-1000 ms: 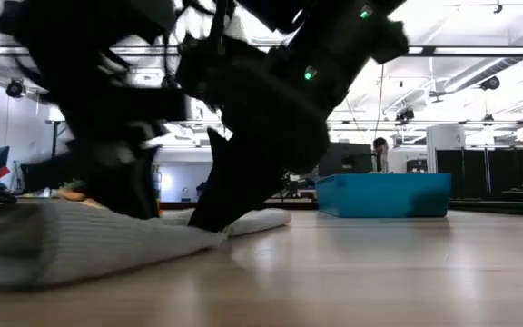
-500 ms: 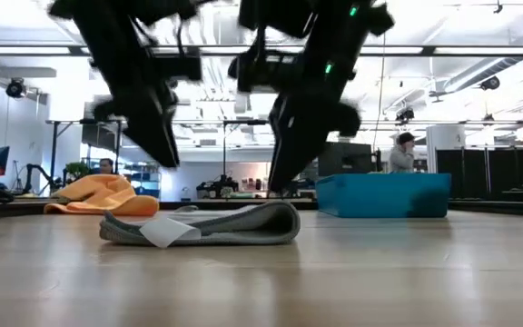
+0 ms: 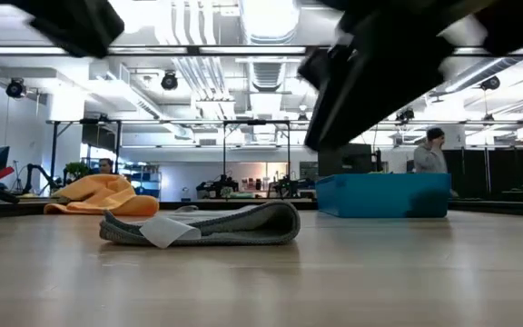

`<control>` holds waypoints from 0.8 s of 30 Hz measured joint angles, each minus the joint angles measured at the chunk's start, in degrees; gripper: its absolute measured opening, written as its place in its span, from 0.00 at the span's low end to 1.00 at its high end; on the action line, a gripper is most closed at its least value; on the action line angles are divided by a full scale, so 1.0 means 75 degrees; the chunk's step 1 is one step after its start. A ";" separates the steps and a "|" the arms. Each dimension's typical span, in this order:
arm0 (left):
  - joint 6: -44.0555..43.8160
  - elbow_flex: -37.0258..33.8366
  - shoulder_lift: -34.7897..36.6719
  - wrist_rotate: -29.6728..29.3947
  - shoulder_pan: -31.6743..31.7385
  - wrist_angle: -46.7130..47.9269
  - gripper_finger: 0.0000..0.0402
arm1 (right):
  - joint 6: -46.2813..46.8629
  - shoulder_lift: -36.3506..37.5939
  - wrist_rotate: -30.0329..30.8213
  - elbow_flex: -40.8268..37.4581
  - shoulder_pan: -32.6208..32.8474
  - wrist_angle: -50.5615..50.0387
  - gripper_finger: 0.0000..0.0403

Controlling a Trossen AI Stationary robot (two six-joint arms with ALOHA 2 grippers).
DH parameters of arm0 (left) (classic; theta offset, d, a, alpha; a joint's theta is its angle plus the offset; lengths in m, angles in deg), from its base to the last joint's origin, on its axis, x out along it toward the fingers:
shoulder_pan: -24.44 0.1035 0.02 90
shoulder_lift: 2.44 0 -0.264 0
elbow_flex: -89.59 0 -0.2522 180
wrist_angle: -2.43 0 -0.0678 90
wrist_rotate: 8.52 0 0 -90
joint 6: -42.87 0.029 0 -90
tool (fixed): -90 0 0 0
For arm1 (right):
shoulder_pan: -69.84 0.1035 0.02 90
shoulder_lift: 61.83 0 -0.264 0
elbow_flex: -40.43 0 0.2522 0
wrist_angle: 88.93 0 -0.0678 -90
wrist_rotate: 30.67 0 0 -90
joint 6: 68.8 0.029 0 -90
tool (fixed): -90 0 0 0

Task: Roll microfiber towels into tight, uniform cylinder then place into a basket
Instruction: Roll the gray towel

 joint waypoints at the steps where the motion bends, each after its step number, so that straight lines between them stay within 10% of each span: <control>1: -0.0006 -0.0003 -0.0163 -0.0006 -0.0172 -0.0015 0.28 | -0.0073 -0.0018 0.0036 0.0003 0.0171 0.0133 0.34; 11: 0.0738 0.0129 -0.2070 -0.0076 -0.0642 -0.0966 0.44 | 0.0061 -0.0834 0.0760 0.0058 0.0592 0.0698 0.56; 24: 0.1807 0.0003 -0.2479 -0.1862 -0.0412 -0.0635 0.60 | -0.1239 -0.1258 0.2039 0.0443 0.0395 0.0754 0.54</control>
